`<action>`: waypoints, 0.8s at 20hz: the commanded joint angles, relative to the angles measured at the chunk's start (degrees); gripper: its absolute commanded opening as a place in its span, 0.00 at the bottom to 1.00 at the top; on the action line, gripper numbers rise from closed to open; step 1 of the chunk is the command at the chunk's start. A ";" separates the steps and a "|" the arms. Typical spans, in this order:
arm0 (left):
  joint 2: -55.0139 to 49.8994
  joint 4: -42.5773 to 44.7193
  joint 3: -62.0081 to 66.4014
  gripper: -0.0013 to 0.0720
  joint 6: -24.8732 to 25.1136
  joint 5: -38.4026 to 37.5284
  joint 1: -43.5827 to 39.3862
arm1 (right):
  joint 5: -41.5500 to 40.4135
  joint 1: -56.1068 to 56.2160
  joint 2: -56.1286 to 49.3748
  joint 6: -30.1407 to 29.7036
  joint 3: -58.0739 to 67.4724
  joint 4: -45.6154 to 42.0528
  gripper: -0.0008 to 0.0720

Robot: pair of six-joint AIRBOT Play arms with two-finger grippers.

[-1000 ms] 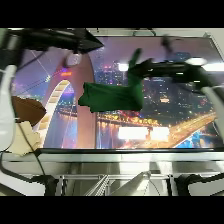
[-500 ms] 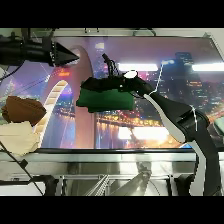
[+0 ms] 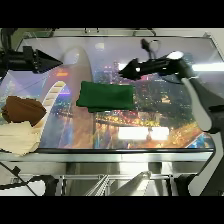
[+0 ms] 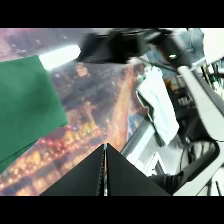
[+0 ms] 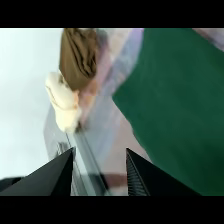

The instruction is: Fold the shirts.

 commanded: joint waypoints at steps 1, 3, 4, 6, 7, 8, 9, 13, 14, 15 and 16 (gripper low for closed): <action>2.10 0.07 -5.05 0.05 2.38 -0.48 3.54 | 8.20 -7.21 3.80 7.89 -2.47 -15.45 0.51; 3.06 0.04 -8.00 0.05 3.06 1.31 5.22 | 3.65 -7.93 6.19 7.72 -8.55 -22.27 0.57; 3.04 0.04 -8.44 0.05 3.04 1.36 5.68 | 0.00 -7.50 6.60 7.76 -12.26 -22.58 0.84; 3.04 -0.17 -8.37 0.05 3.04 1.51 6.36 | -7.15 -5.27 6.12 8.22 -18.23 -21.79 0.93; 3.04 -0.11 -8.37 0.24 3.04 1.81 6.38 | -9.25 -3.91 5.31 9.29 -19.89 -21.77 0.93; 3.04 -0.07 -8.37 0.54 3.04 2.16 6.38 | -9.94 -2.25 4.11 9.44 -20.59 -21.73 0.93; 3.04 -0.11 -8.37 0.69 3.02 2.34 6.38 | -9.84 -0.66 2.89 9.81 -20.65 -21.29 0.93; 3.04 -0.09 -8.37 0.80 3.04 2.86 6.38 | -13.57 4.22 -1.20 8.17 -20.63 -12.28 0.93; 3.04 -0.09 -8.37 0.80 3.02 3.02 6.38 | -14.40 4.85 -2.10 5.53 -20.63 -7.26 0.90; 3.04 -0.09 -8.37 0.80 3.02 2.93 6.38 | -15.61 5.33 -2.78 2.78 -20.63 -2.10 0.90; 3.04 -0.07 -8.37 0.80 3.02 2.95 6.38 | -16.35 5.60 -3.32 1.68 -20.61 2.08 0.90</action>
